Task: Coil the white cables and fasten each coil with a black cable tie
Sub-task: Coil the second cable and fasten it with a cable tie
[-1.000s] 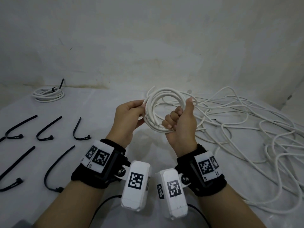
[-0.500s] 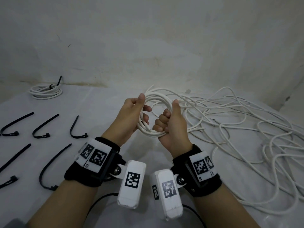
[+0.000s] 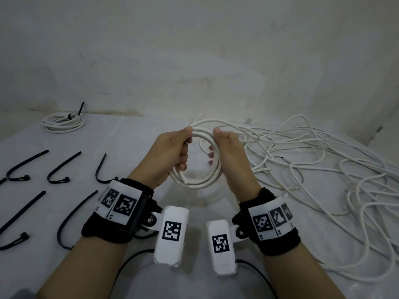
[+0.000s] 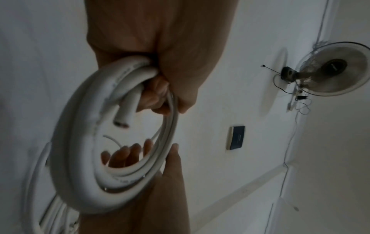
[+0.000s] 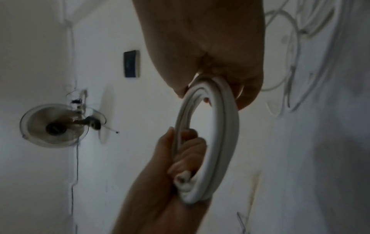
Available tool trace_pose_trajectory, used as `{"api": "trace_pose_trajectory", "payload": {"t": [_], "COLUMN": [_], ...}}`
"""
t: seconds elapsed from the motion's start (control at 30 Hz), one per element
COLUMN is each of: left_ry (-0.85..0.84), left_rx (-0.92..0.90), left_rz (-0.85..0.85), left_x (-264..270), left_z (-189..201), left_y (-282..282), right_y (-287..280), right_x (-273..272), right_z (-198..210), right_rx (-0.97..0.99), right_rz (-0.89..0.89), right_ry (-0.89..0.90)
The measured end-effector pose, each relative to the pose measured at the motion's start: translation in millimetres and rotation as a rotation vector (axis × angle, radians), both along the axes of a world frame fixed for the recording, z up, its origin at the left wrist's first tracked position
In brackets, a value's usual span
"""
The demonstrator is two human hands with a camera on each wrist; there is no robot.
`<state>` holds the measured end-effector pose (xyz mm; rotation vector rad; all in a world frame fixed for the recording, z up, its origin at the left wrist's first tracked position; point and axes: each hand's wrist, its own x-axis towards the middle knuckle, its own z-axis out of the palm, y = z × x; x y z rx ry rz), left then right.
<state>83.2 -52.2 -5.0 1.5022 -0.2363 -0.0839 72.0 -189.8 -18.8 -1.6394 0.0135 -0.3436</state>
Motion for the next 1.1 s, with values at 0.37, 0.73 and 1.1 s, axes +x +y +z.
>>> {"api": "trace_pose_trajectory", "payload": {"t": [0.37,0.73,1.1], "left_ry": [-0.121,-0.226,-0.191], "left_rx": [0.086,-0.257,-0.534], "left_rz": [-0.071,0.172,0.234], "left_x": [-4,-2,-3], "left_z": [4,2,4], "left_y": [1,-4,-10], "right_y": [-61,-64,-28], "right_x": [42,9,1], "right_z": [24,45,33], "right_rx": [-0.831,-0.710,-0.703], "right_rz": [-0.077,0.078,0.092], "right_ry": [-0.379,-0.457,-0.491]}}
